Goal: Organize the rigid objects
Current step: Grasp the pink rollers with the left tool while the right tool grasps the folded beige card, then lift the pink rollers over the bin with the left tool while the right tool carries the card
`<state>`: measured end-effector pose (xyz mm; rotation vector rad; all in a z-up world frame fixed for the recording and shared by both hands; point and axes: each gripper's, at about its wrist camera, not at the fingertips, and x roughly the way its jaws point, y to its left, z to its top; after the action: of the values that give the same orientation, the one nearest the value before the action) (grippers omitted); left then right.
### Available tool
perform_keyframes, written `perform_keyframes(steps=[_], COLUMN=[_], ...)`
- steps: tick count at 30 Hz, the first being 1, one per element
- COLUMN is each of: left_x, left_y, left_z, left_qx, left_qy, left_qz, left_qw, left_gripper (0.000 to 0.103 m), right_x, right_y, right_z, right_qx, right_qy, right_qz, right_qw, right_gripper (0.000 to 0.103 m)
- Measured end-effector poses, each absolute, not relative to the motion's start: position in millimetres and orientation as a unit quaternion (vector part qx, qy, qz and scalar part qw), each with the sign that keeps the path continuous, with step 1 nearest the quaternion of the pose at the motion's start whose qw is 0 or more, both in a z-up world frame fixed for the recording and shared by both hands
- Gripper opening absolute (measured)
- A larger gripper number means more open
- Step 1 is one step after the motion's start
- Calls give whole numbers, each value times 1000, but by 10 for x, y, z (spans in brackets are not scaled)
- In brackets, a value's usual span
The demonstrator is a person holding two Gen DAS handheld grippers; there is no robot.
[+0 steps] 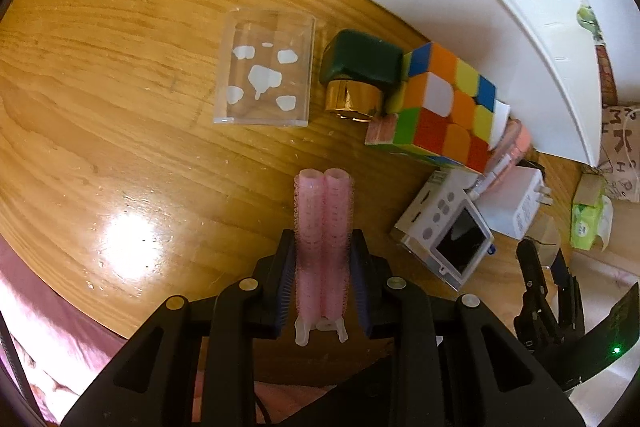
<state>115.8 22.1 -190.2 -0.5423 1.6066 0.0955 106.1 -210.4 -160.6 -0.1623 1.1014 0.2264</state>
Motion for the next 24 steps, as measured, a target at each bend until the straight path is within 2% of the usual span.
perform_keyframes(steps=[11,24], left_x=[1047,1340], left_y=[278,321], left_z=[-1406,-794], left_qx=[-216,-195], left_qy=[665,607], left_qz=[21,-18], left_qw=[715,770], left_gripper=[28,28], right_x=[943,1058], right_y=[-2177,-2094], right_z=[-1235,-757], right_qx=[-75,-92], right_qy=[481,414], right_qz=[85,86], right_qw=[869,902], right_gripper=[64,64])
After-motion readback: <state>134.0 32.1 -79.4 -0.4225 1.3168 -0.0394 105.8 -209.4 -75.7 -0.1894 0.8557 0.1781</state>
